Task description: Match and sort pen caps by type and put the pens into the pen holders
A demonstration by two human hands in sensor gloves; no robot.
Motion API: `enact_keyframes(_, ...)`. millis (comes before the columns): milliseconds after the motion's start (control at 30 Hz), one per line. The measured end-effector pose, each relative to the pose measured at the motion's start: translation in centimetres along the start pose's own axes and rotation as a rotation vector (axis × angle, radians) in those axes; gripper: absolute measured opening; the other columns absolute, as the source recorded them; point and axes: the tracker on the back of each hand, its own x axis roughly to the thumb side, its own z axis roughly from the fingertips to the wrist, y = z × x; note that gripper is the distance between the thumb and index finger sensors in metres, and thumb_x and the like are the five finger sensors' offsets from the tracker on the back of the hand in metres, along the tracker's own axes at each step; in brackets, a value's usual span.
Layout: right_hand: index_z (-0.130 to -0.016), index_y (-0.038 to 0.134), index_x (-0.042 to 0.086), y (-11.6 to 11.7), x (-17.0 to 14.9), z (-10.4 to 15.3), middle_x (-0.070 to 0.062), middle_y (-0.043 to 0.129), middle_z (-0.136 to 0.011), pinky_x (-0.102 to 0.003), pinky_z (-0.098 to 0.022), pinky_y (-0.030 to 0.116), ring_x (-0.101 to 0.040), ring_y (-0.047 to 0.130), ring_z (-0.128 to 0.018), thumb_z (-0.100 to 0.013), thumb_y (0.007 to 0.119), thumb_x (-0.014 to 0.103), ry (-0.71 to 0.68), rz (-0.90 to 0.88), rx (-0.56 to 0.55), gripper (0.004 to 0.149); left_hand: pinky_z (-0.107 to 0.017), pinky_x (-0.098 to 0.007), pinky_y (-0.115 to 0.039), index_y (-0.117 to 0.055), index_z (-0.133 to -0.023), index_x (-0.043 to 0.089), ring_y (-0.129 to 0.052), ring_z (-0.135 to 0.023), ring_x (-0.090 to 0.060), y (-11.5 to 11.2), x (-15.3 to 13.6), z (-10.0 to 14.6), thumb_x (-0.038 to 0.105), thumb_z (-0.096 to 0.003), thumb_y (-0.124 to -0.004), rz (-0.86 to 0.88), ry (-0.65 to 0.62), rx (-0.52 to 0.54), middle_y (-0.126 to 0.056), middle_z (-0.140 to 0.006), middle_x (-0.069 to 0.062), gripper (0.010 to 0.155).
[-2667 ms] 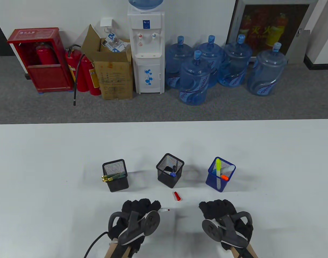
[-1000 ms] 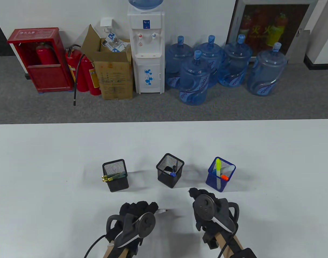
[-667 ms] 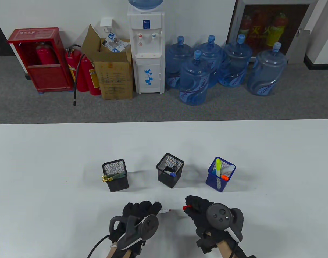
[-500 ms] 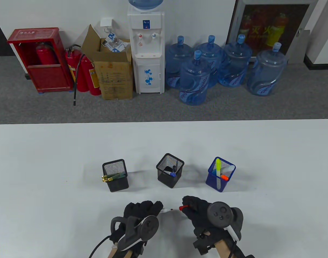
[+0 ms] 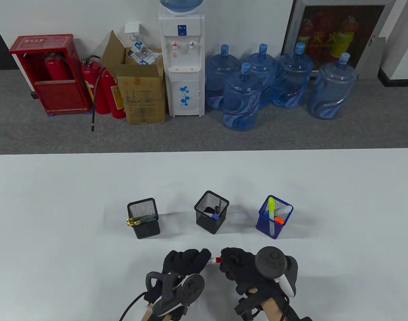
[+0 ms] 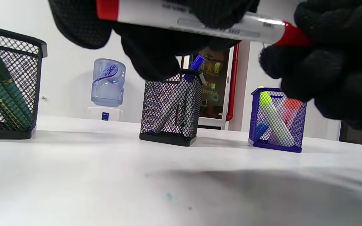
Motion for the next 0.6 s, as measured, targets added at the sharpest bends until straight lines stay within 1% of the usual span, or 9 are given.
enact_keyframes(133, -0.075, 0.088, 0.017, 0.0, 0.0, 0.0, 0.005, 0.103, -0.050, -0.029, -0.026, 0.094, -0.009, 0.105, -0.031, -0.043, 0.064, 0.047, -0.026, 0.053, -0.015, 0.050, -0.072, -0.059, -0.071, -0.067, -0.099, 0.037, -0.098, -0.074, -0.021, 0.2, 0.4, 0.2, 0.027, -0.0436, -0.068, 0.003, -0.030, 0.004, -0.080, -0.095, 0.004, 0.056)
enact_keyframes(167, -0.072, 0.090, 0.018, 0.0, 0.2, 0.2, 0.006, 0.104, -0.046, -0.028, -0.024, 0.094, -0.008, 0.105, -0.027, -0.043, 0.064, 0.048, -0.051, 0.077, -0.049, 0.049, -0.072, -0.059, -0.071, -0.068, -0.099, 0.036, -0.099, -0.073, -0.021, 0.3, 0.5, 0.2, 0.027, -0.0435, -0.068, -0.003, -0.043, 0.012, -0.080, -0.095, 0.003, 0.056)
enact_keyframes(233, -0.067, 0.092, 0.018, -0.1, 0.5, 0.3, 0.008, 0.103, -0.039, -0.028, -0.020, 0.093, -0.007, 0.103, -0.021, -0.043, 0.062, 0.048, -0.070, 0.108, -0.058, 0.048, -0.071, -0.059, -0.072, -0.068, -0.098, 0.035, -0.100, -0.071, -0.021, 0.4, 0.6, 0.3, 0.027, -0.0431, -0.068, 0.002, -0.059, 0.016, -0.081, -0.095, 0.003, 0.056)
enact_keyframes(300, -0.061, 0.093, 0.018, -0.1, 0.6, 0.4, 0.011, 0.101, -0.032, -0.028, -0.017, 0.092, -0.006, 0.101, -0.015, -0.044, 0.060, 0.049, -0.075, 0.096, -0.076, 0.048, -0.071, -0.059, -0.072, -0.069, -0.098, 0.034, -0.100, -0.069, -0.022, 0.5, 0.6, 0.3, 0.025, -0.0428, -0.069, 0.041, -0.065, 0.023, -0.082, -0.094, 0.002, 0.056)
enact_keyframes(433, -0.056, 0.093, 0.018, -0.1, 0.9, 0.2, 0.013, 0.098, -0.025, -0.028, -0.014, 0.092, -0.005, 0.098, -0.011, -0.045, 0.058, 0.049, -0.080, 0.109, -0.045, 0.048, -0.071, -0.060, -0.074, -0.072, -0.097, 0.032, -0.101, -0.064, -0.023, 0.9, 0.7, 0.4, 0.023, -0.0420, -0.070, 0.057, -0.089, 0.032, -0.084, -0.092, 0.000, 0.056)
enact_keyframes(500, -0.054, 0.093, 0.019, 0.1, 1.0, 0.1, 0.014, 0.096, -0.023, -0.028, -0.013, 0.091, -0.005, 0.098, -0.009, -0.045, 0.056, 0.049, -0.082, 0.086, -0.033, 0.048, -0.071, -0.059, -0.075, -0.072, -0.097, 0.031, -0.102, -0.063, -0.022, 1.0, 0.8, 0.4, 0.022, -0.0418, -0.070, 0.072, -0.102, 0.032, -0.084, -0.092, -0.001, 0.056)
enact_keyframes(600, -0.054, 0.092, 0.019, 0.0, 1.2, 0.0, 0.014, 0.095, -0.022, -0.029, -0.013, 0.091, -0.005, 0.097, -0.009, -0.046, 0.055, 0.048, -0.084, 0.093, -0.019, 0.048, -0.070, -0.060, -0.076, -0.073, -0.097, 0.028, -0.103, -0.060, -0.023, 1.2, 0.9, 0.5, 0.021, -0.0416, -0.070, 0.064, -0.124, 0.046, -0.085, -0.091, -0.003, 0.056)
